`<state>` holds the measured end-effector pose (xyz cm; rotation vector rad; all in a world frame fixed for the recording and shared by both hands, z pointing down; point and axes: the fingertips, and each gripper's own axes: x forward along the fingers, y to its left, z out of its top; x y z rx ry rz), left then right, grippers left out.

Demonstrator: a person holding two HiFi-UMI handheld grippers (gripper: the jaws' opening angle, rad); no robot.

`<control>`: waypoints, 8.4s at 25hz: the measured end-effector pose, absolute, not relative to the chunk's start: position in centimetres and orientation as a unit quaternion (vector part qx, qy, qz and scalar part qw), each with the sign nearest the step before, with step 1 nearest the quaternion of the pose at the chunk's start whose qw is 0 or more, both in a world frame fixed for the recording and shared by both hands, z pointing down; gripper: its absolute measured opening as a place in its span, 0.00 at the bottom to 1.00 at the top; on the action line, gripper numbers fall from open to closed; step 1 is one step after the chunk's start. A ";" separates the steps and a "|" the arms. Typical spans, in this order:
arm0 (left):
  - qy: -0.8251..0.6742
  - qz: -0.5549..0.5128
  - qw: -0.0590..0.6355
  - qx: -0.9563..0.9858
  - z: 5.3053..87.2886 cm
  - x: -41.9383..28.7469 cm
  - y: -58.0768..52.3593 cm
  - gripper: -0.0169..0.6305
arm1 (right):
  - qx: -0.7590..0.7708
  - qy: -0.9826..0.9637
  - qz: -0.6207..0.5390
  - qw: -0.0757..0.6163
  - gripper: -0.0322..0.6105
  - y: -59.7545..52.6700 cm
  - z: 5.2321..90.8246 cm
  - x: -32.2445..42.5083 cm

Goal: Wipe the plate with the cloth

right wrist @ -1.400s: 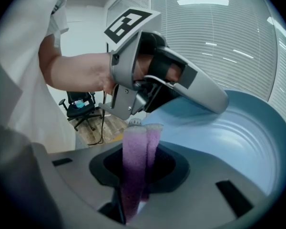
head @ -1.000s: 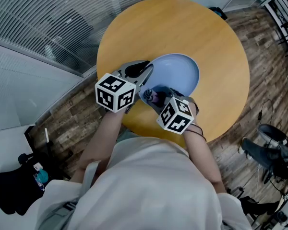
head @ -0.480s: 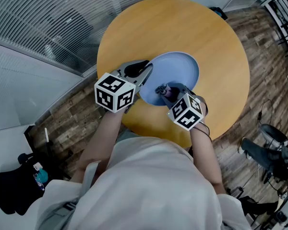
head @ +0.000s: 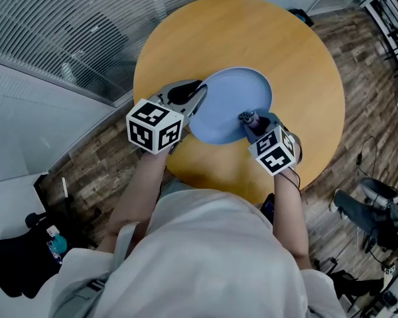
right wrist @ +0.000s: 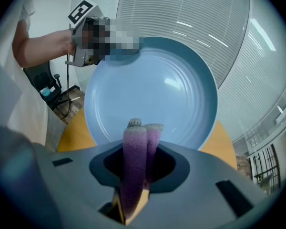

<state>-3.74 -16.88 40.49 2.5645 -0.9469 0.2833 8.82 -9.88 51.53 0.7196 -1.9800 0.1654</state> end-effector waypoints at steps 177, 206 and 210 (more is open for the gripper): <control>-0.501 -0.258 0.563 0.604 62.4 -5.0 -39.5 0.10 | 0.457 -0.866 0.197 0.049 0.21 -15.8 48.3 24.0; -0.578 -0.133 0.541 0.596 64.2 -3.3 -42.4 0.10 | 0.453 -0.865 0.214 0.034 0.21 -15.4 48.4 24.4; -0.574 -0.104 0.539 0.608 64.3 -2.8 -42.3 0.11 | 0.453 -0.865 0.212 0.033 0.21 -15.0 48.1 24.5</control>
